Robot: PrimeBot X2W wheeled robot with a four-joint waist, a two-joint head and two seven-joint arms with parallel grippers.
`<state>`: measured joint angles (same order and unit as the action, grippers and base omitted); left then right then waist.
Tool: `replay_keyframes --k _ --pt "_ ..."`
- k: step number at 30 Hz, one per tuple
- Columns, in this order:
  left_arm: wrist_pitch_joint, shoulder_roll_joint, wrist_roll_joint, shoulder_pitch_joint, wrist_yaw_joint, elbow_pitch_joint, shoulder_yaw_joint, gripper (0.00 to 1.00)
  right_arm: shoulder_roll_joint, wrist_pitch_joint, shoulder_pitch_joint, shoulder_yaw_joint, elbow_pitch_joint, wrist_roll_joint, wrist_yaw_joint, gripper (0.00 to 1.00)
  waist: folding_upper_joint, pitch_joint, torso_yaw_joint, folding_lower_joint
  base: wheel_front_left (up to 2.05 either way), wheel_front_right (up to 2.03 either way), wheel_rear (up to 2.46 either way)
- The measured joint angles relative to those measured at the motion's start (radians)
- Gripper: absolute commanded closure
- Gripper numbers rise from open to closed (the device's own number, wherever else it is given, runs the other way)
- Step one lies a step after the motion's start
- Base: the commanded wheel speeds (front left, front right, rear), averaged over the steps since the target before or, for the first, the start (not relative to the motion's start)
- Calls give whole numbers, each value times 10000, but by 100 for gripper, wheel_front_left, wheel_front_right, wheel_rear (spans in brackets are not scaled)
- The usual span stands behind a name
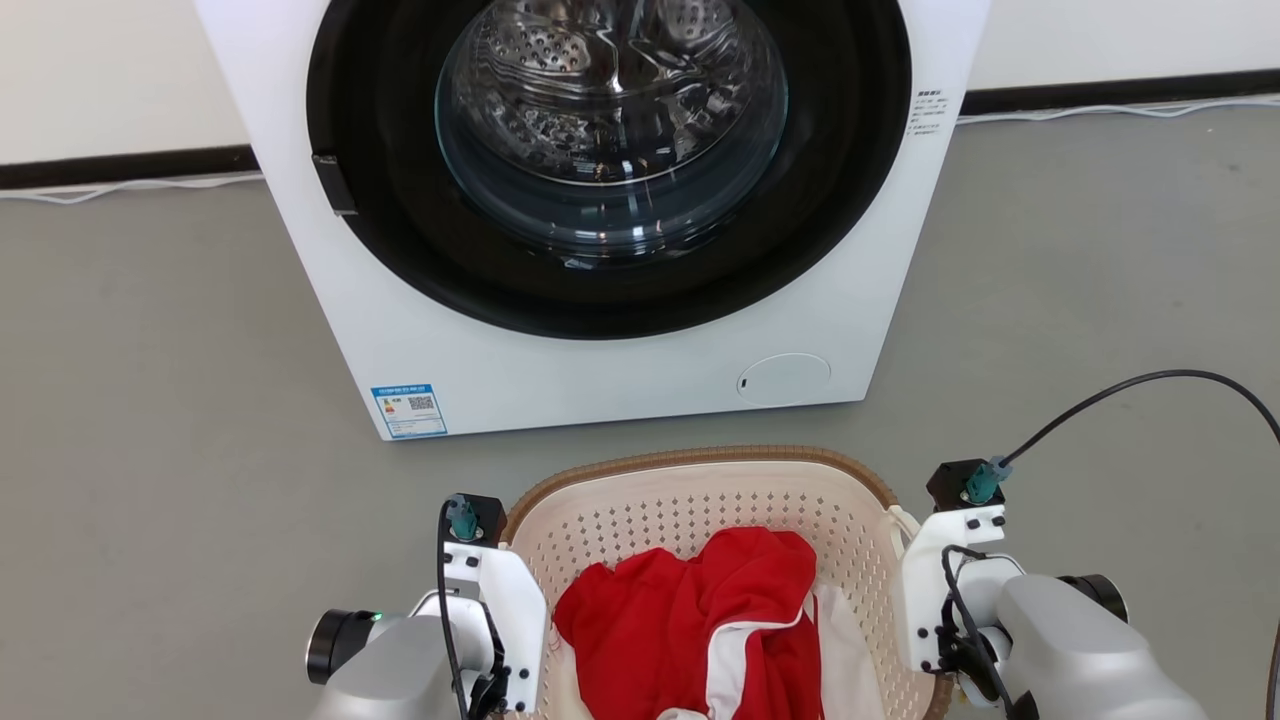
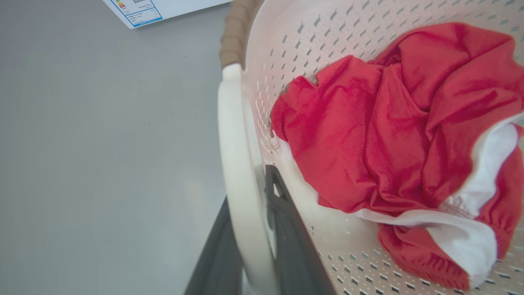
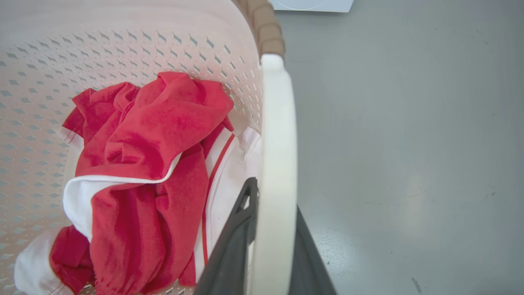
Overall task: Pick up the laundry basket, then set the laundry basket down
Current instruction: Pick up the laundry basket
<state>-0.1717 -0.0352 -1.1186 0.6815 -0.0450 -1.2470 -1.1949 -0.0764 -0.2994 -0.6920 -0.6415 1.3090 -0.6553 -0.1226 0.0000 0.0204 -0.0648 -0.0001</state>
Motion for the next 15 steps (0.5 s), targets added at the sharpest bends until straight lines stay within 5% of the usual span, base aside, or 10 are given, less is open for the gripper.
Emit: replay_keyframes --k 15 --pt "-31 -2 -104 -4 13 -4 -69 100 17 -88 3 -201 -10 -245 0 100 0 -217 -202 0 0 0 0"
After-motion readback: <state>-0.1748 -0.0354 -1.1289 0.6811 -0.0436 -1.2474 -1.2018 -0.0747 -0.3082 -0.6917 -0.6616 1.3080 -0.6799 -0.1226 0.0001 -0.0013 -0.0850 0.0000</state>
